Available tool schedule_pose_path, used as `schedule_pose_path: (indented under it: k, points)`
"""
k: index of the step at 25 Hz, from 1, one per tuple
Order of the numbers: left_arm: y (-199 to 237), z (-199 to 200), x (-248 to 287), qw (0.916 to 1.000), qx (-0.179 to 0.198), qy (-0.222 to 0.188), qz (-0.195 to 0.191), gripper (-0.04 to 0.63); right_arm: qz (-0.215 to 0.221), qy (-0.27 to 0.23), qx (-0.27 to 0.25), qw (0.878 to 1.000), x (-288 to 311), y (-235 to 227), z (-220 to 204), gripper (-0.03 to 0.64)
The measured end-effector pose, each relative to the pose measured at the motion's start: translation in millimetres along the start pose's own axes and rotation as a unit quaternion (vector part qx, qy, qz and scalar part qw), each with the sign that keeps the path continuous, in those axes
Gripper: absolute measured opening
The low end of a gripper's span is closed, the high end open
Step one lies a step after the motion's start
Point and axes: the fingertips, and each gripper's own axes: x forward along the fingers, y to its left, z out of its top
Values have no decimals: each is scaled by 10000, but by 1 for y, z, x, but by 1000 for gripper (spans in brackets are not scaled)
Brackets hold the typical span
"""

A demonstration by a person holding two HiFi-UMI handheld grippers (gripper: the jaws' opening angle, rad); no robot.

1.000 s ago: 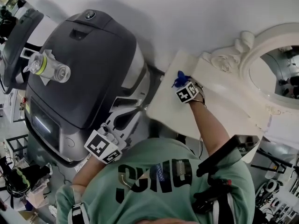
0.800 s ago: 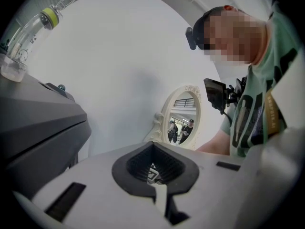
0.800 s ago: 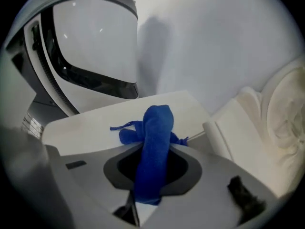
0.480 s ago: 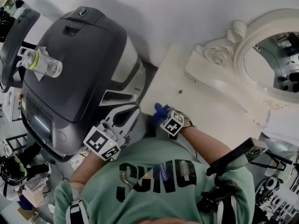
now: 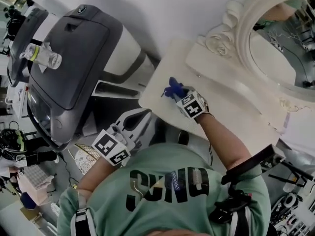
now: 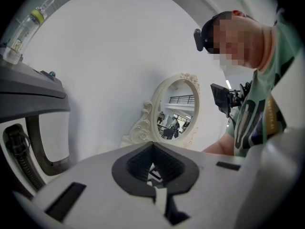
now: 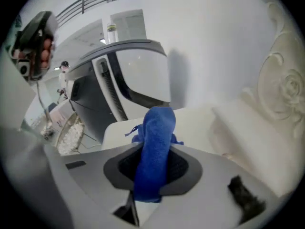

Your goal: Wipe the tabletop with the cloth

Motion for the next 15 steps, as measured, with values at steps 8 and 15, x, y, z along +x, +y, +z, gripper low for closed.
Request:
schedule_pose_path:
  k: [8,15]
  points:
    - [-45,-18,-15,9975,52,-79,702,-3,-318,774,-453,9955,43,-41,-27,94]
    - [-67,-43,-25,9928,-153,-74,1185,-3,2134,1067,-2258,9445,15,201,-115,94]
